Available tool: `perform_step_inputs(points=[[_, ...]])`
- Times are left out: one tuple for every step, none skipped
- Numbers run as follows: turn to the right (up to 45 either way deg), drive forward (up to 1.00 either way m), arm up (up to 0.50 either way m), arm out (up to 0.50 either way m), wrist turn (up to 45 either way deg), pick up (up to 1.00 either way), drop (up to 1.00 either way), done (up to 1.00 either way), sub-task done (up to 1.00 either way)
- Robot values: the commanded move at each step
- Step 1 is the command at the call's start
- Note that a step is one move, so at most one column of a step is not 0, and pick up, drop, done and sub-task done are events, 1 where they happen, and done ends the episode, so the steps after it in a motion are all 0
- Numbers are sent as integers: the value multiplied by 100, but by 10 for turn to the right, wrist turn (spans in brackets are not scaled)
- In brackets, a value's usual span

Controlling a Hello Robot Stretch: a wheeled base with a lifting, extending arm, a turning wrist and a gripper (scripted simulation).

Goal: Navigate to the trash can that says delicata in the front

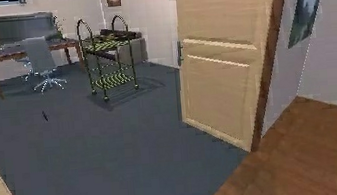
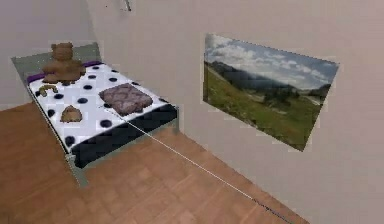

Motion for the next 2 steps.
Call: perform_step_inputs(points=[[0,50,0,0,0,0,0,0,0],[-420,0,0,0,0,0,0,0,0]])
